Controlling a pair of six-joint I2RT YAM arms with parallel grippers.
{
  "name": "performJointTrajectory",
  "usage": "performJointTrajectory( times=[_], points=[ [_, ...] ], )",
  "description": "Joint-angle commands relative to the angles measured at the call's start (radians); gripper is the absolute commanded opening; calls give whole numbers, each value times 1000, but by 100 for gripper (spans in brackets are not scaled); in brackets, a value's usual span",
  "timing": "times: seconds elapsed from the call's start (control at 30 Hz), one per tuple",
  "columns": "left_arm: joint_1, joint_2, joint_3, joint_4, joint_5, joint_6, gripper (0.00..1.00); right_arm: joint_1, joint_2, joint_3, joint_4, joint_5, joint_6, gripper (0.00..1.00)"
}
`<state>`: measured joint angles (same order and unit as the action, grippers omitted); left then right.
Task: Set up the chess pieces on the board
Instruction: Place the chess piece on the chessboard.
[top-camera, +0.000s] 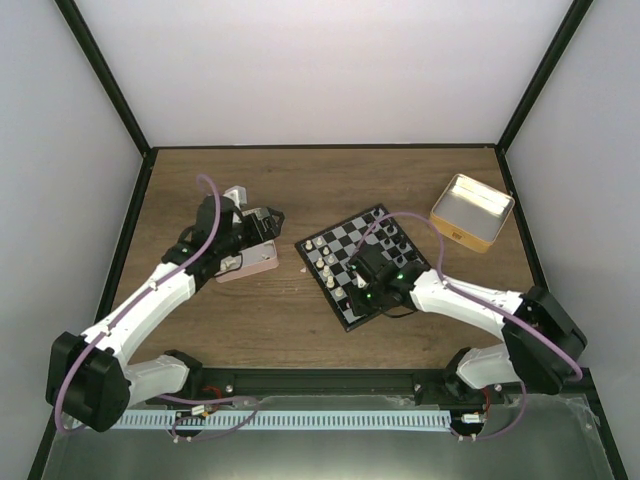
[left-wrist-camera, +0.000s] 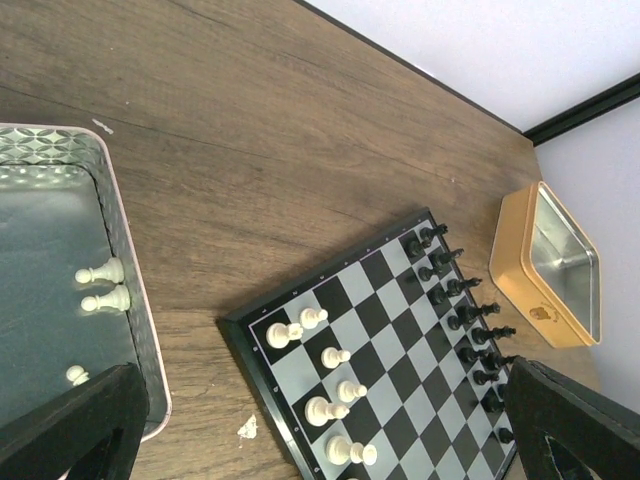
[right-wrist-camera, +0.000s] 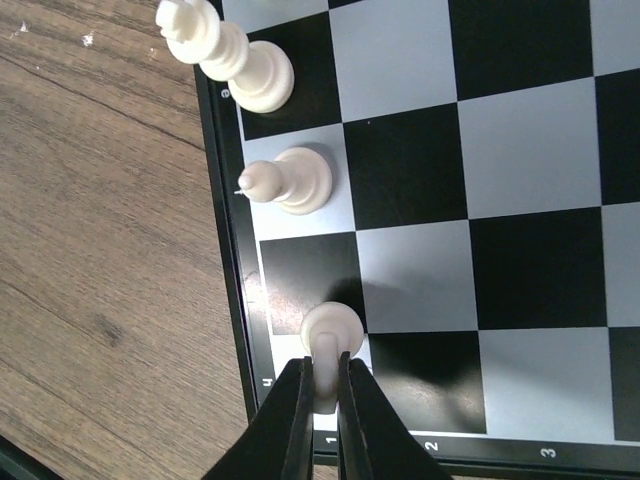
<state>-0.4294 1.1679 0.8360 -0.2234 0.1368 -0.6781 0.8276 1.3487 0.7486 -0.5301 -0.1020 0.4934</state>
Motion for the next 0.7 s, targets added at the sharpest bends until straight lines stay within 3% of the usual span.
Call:
performJointTrajectory(
  times=[0.0,0.23,0.53,0.67],
  points=[
    [10,14,9,1,12,-1,100,8,14,20,40,-26,-3,1],
    [13,24,8,-2,22,-1,100,10,45,26,55,-20,2,3],
    [27,33,15,0,44,5,100,10,36,29,63,-54,-3,28],
    [32,38,18,-12,30,12,100,11,16,30,71,-50,9,32]
  ],
)
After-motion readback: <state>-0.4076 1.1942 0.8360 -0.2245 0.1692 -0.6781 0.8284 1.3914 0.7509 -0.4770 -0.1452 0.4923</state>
